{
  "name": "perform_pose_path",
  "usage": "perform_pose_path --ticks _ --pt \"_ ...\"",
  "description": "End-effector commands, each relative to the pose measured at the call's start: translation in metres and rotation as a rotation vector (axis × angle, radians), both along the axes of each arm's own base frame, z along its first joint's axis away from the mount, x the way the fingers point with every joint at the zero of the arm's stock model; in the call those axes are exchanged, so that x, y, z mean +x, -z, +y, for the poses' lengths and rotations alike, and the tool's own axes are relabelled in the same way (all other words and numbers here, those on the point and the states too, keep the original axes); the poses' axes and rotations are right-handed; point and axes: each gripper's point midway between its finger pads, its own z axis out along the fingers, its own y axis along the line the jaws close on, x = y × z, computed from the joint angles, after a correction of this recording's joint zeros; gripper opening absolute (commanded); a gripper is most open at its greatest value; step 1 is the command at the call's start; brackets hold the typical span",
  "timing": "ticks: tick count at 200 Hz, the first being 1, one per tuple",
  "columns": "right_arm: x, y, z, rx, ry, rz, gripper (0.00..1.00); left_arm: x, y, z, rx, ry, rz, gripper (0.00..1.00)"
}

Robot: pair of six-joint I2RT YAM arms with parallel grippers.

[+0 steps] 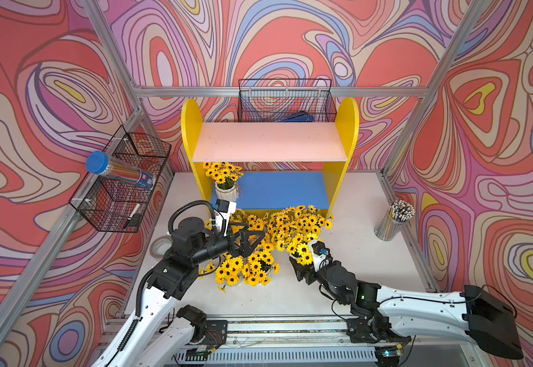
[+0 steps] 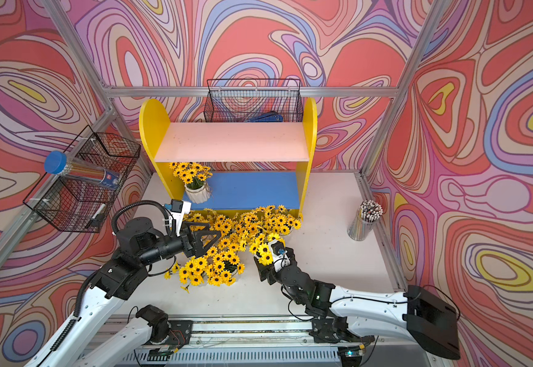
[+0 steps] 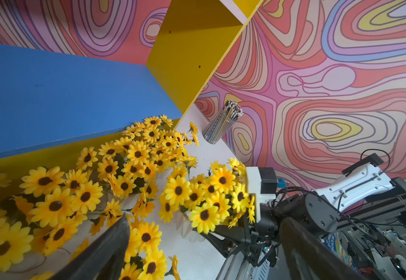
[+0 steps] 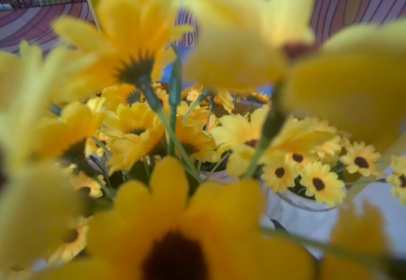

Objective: Take the sunflower pots off the shelves
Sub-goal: Place the sunflower pot at the center of the board.

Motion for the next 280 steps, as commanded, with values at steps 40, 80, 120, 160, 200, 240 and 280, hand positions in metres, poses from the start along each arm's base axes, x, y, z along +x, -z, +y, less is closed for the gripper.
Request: perform_pose_path --ticks 40,80,120,160,200,240,280 --pt "0.005 0.0 0.018 0.156 0.009 -0.002 0.0 -0.002 -0.013 0.015 0.075 -0.079 -0.053 0.99" --pt "0.01 0.027 0.025 0.149 0.018 0.015 0.0 0.001 -0.014 0.017 0.085 -0.098 -0.061 0.99" --pt "0.008 0.055 0.035 0.126 0.007 0.044 0.0 0.003 -0.016 0.016 0.079 -0.099 -0.056 0.99" --pt "-0.003 0.061 0.034 0.154 -0.037 0.079 0.0 0.005 -0.018 0.017 0.089 -0.111 -0.054 0.99" --pt "-0.012 0.054 0.045 0.031 -0.089 0.106 0.0 0.007 -0.027 0.015 0.041 -0.12 -0.052 0.99" --pt "-0.009 0.095 0.039 -0.128 -0.066 0.15 0.0 0.003 -0.032 0.022 0.038 -0.147 -0.052 0.99" --pt "-0.006 0.129 0.018 -0.078 0.017 0.133 0.0 -0.006 -0.035 0.03 0.043 -0.166 -0.051 0.99"
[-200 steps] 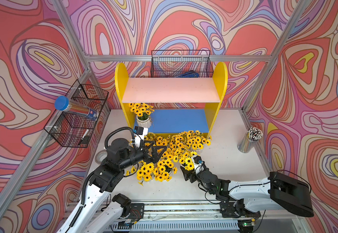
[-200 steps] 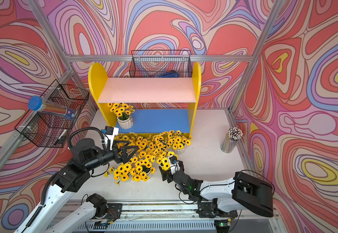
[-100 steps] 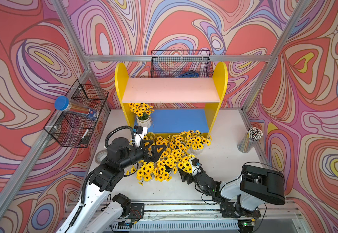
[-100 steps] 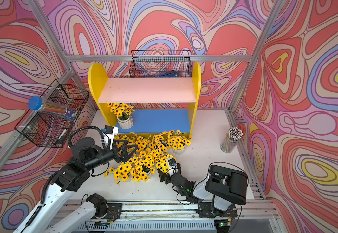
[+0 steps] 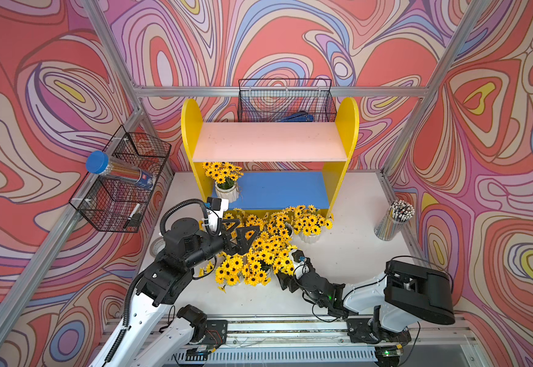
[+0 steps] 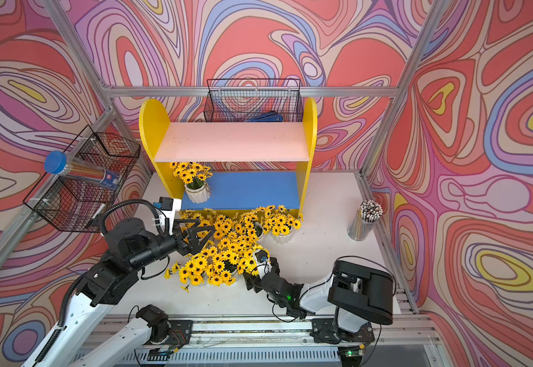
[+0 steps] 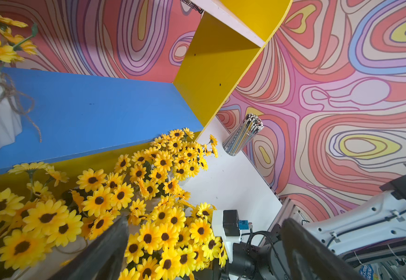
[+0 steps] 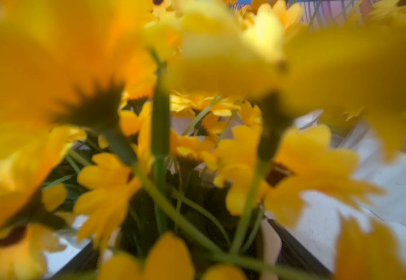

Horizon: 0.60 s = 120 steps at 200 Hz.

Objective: Take the sunflower pots off the shelves
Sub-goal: Place the sunflower pot at the center of the board.

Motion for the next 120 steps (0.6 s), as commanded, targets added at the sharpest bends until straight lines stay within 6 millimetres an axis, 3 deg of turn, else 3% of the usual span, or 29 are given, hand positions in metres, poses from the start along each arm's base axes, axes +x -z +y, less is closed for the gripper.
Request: perform_pose_path --ticks 1,20,36,51,73,89,108,120 --pt "-0.004 0.055 -0.032 -0.113 0.061 0.058 0.0 -0.007 -0.011 0.007 -0.002 -0.02 -0.009 0.99" --pt "-0.004 0.073 -0.037 -0.132 0.074 0.061 0.0 -0.008 -0.009 0.007 0.005 -0.016 -0.003 0.99" --pt "-0.005 0.078 -0.039 -0.12 0.082 0.069 0.0 -0.007 -0.009 0.006 -0.006 -0.015 0.002 0.99" --pt "-0.006 0.079 -0.039 -0.115 0.083 0.079 0.19 -0.008 -0.01 0.006 -0.018 -0.016 0.0 0.99" --pt "-0.004 0.081 -0.039 -0.142 0.087 0.067 0.33 -0.01 -0.011 0.008 -0.023 -0.022 -0.004 0.99" --pt "-0.003 0.082 -0.041 -0.142 0.1 0.065 0.54 -0.012 -0.01 0.008 -0.024 -0.017 -0.003 0.99" --pt "-0.005 0.083 -0.039 -0.138 0.098 0.07 0.69 -0.014 -0.013 0.008 -0.026 -0.014 -0.008 1.0" --pt "-0.006 0.083 -0.04 -0.15 0.101 0.065 0.85 -0.016 -0.014 0.009 -0.028 -0.012 -0.01 1.0"
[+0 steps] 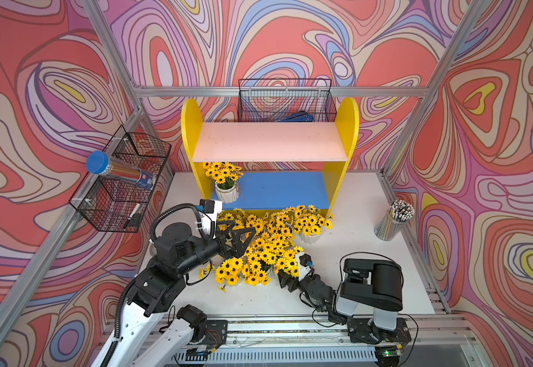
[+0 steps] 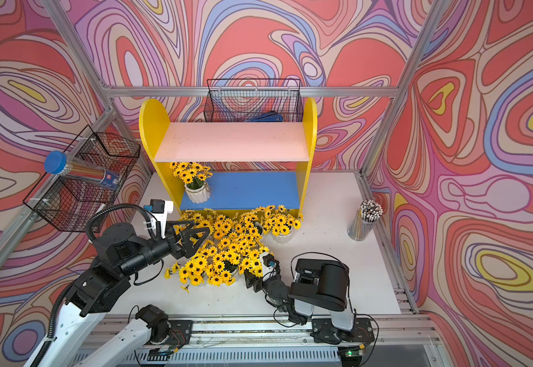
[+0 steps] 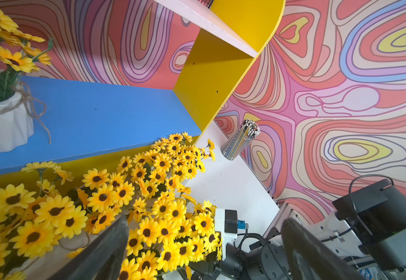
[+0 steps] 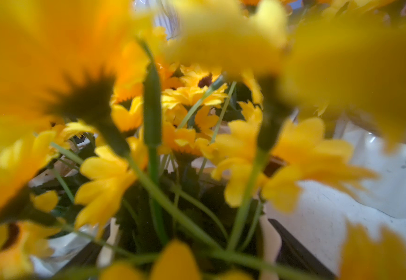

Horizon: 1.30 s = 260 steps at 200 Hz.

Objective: Take the sunflower pots off the shelves
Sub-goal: Place the sunflower pot at the center of the board.

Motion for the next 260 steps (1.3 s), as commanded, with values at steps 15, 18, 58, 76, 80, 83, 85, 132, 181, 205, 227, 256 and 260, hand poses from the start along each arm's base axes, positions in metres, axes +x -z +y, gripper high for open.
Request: perform_pose_path --ticks 15,18,58,76,80,83,85,132,181,205,227,256,260 --pt "-0.013 0.08 -0.036 -0.314 0.027 0.156 0.97 -0.006 -0.004 0.003 -0.009 -0.005 -0.003 0.99" --pt "-0.013 0.081 -0.036 -0.322 0.029 0.16 0.98 -0.006 -0.004 0.004 -0.007 -0.01 -0.005 0.99" --pt "-0.016 0.079 -0.035 -0.345 0.036 0.161 0.98 -0.009 -0.004 0.006 -0.019 -0.012 -0.022 0.99" --pt "-0.021 0.074 -0.029 -0.348 0.015 0.159 0.98 -0.01 -0.001 0.004 -0.018 0.001 -0.016 0.99" --pt "-0.022 0.073 -0.029 -0.346 0.009 0.157 0.98 -0.01 0.0 0.004 -0.017 0.003 -0.015 0.99" --pt "-0.023 0.072 -0.029 -0.343 0.007 0.159 0.98 -0.011 0.0 0.004 -0.016 0.005 -0.015 0.99" --pt "-0.023 0.072 -0.029 -0.341 0.007 0.159 0.98 -0.011 0.0 0.004 -0.015 0.005 -0.014 0.99" --pt "-0.036 0.059 -0.021 -0.335 -0.066 0.194 0.98 -0.018 -0.004 0.01 -0.009 -0.002 -0.047 0.99" --pt "-0.046 0.036 -0.038 -0.309 -0.045 0.21 0.98 -0.027 -0.007 0.012 -0.012 0.008 -0.061 1.0" --pt "-0.05 0.029 -0.036 -0.327 -0.069 0.23 0.98 -0.025 -0.004 0.011 -0.015 0.012 -0.067 1.0" --pt "-0.053 0.03 -0.036 -0.334 -0.065 0.272 0.98 -0.025 -0.001 0.008 -0.021 0.026 -0.063 1.0" --pt "-0.059 0.036 -0.046 -0.362 -0.044 0.34 0.98 -0.025 -0.001 0.007 -0.024 0.03 -0.073 1.0" --pt "-0.06 0.037 -0.047 -0.363 -0.042 0.347 0.98 -0.025 0.0 0.007 -0.022 0.033 -0.072 1.0"
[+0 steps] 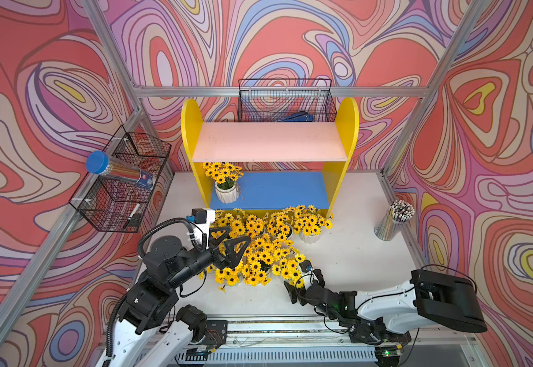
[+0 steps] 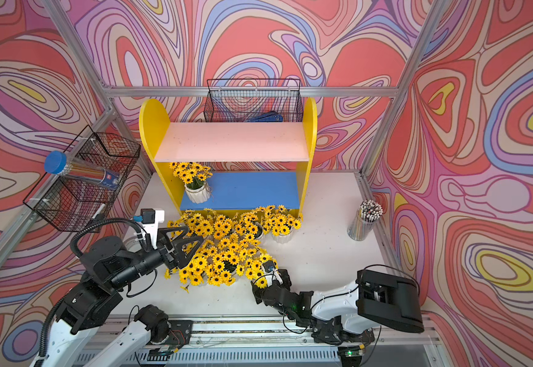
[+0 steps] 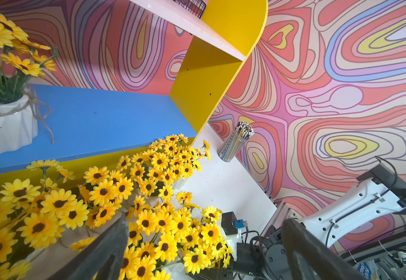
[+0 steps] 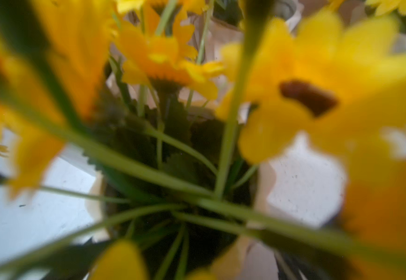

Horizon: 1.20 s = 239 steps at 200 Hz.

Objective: Take the sunflower pots off the shelves
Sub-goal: Place the sunflower pot at the center of the board.

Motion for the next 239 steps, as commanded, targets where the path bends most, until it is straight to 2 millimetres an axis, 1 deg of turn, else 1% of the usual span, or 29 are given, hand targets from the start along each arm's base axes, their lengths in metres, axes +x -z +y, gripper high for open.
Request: perform_pose_path --ticks 1,17,39,49,65,78,93,115,124,142,159,172,195,211,218,239 --pt "-0.011 0.015 -0.013 -0.063 0.022 0.082 0.98 -0.004 -0.003 -0.003 -0.004 0.027 -0.029 1.0" --pt "-0.014 0.02 -0.019 -0.077 0.044 0.103 0.98 -0.005 -0.003 -0.004 -0.002 0.036 -0.032 1.0" --pt "-0.024 0.023 -0.012 -0.096 0.029 0.116 0.98 -0.006 -0.006 -0.005 -0.005 0.045 -0.041 1.0" --pt "-0.025 0.025 -0.013 -0.117 0.045 0.109 0.98 -0.007 -0.007 -0.005 -0.006 0.049 -0.045 1.0" --pt "-0.019 0.028 -0.022 -0.143 0.114 0.098 0.92 -0.009 -0.008 -0.003 -0.003 0.047 -0.054 1.0" --pt "-0.013 0.024 -0.032 -0.143 0.172 0.071 0.88 -0.01 -0.009 0.0 0.014 0.035 -0.062 1.0" --pt "-0.011 0.017 -0.044 -0.096 0.222 0.06 0.83 -0.011 -0.008 0.004 0.047 0.016 -0.067 1.0" --pt "-0.007 0.003 -0.055 -0.074 0.226 0.01 0.82 -0.006 -0.005 0.009 0.096 -0.016 -0.074 1.0" --pt "-0.004 -0.001 -0.052 -0.073 0.21 -0.004 0.82 -0.002 -0.003 0.01 0.113 -0.03 -0.078 1.0" --pt "0.004 0.003 -0.05 -0.105 0.219 0.012 0.82 0.006 -0.001 0.012 0.139 -0.054 -0.088 1.0" --pt "0.004 0.009 -0.035 -0.113 0.171 0.014 0.82 0.011 -0.003 0.01 0.149 -0.057 -0.105 1.0" --pt "0.008 0.014 -0.032 -0.138 0.184 0.004 0.82 0.015 -0.004 0.01 0.162 -0.061 -0.112 1.0" --pt "0.013 0.014 -0.017 -0.152 0.152 -0.015 0.84 0.021 -0.006 0.007 0.175 -0.059 -0.119 1.0" --pt "0.017 0.014 -0.017 -0.15 0.148 -0.014 0.85 0.026 -0.005 0.007 0.182 -0.074 -0.118 1.0" --pt "0.02 0.014 -0.016 -0.134 0.137 -0.005 0.84 0.029 -0.004 0.008 0.187 -0.082 -0.119 1.0" --pt "0.021 0.011 -0.011 -0.129 0.111 0.005 0.83 0.04 -0.006 0.015 0.202 -0.148 -0.12 1.0"
